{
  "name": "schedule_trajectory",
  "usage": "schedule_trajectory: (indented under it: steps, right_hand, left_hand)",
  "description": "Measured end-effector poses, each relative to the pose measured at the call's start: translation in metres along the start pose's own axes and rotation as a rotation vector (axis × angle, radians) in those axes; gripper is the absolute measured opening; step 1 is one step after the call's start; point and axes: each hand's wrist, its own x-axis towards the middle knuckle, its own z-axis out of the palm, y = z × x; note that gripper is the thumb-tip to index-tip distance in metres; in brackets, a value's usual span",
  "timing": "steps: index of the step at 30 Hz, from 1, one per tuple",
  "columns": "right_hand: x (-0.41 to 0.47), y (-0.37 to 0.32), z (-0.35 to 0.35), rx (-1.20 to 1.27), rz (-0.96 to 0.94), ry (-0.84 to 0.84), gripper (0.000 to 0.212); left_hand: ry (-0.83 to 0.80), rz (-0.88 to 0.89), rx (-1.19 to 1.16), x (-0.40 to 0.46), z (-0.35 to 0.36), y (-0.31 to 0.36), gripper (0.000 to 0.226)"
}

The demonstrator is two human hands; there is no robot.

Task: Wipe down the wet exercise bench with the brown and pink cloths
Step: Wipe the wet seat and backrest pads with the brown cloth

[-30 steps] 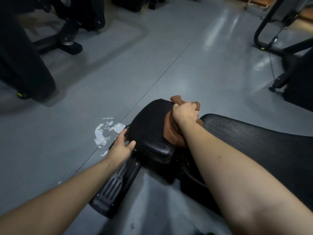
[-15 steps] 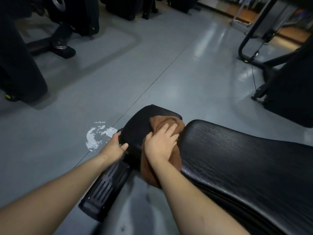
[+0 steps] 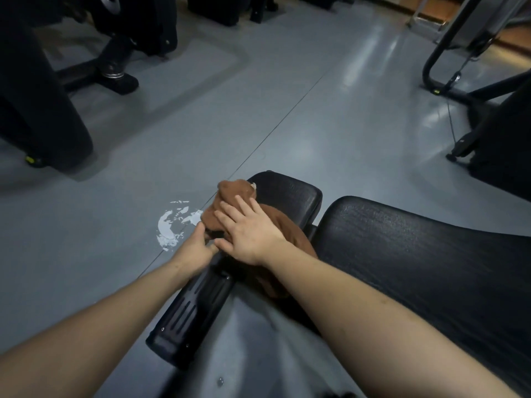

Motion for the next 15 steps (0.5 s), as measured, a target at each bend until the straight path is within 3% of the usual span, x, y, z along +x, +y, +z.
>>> schedule_trajectory:
  steps: [10, 15]
  right_hand:
    - [-0.019, 0.000, -0.002, -0.095, -0.153, -0.021, 0.071]
    - [-0.045, 0.021, -0.003, -0.023, -0.084, -0.021, 0.074]
  left_hand:
    - [0.068, -0.007, -0.117, 0.007, 0.006, -0.006, 0.043]
    - [0.049, -0.007, -0.146, 0.007, 0.007, -0.006, 0.040]
